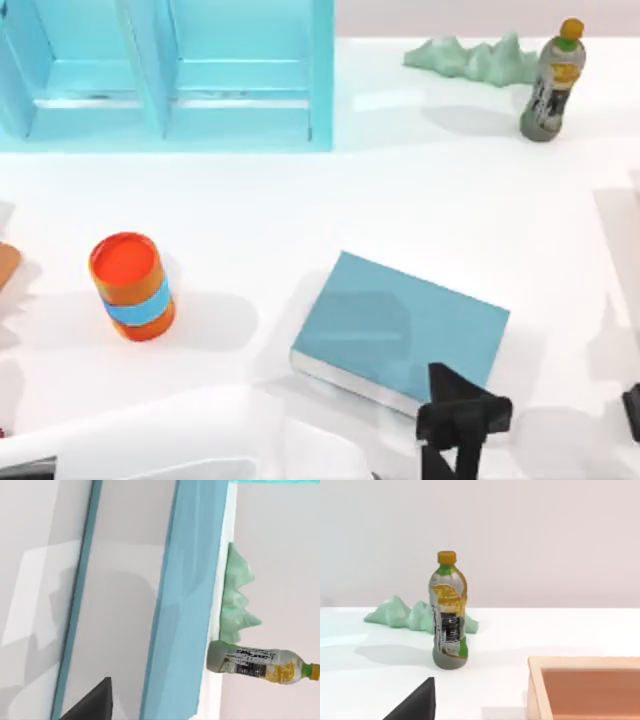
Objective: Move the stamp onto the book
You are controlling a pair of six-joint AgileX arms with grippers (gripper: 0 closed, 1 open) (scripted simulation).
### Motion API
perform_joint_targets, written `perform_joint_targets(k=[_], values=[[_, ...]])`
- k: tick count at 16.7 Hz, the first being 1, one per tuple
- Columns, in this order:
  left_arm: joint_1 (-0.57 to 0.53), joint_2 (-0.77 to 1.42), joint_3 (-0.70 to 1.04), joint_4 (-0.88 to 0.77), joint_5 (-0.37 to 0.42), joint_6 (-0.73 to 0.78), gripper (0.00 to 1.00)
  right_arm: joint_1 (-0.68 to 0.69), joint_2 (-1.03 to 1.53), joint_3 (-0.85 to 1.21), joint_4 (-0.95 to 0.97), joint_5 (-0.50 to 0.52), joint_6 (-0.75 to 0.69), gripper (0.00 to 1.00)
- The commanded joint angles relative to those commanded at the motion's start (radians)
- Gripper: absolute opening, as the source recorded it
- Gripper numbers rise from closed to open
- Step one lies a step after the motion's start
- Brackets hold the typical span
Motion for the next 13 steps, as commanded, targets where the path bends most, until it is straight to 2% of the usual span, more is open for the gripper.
perform_joint_targets(k=[3,6,9,13], values=[[-0.058,0.022,0.05,-0.263,0.001,-0.226,1.0,0.0,0.0,0.0,0.0,0.0,0.0,1.0],[-0.101,0.037,0.084,-0.458,0.002,-0.399,1.0,0.0,0.0,0.0,0.0,0.0,0.0,1.0],[-0.123,0.045,0.102,-0.557,0.003,-0.494,1.0,0.0,0.0,0.0,0.0,0.0,0.0,1.0],[-0.127,0.047,0.105,-0.572,0.003,-0.508,1.0,0.0,0.0,0.0,0.0,0.0,0.0,1.0]])
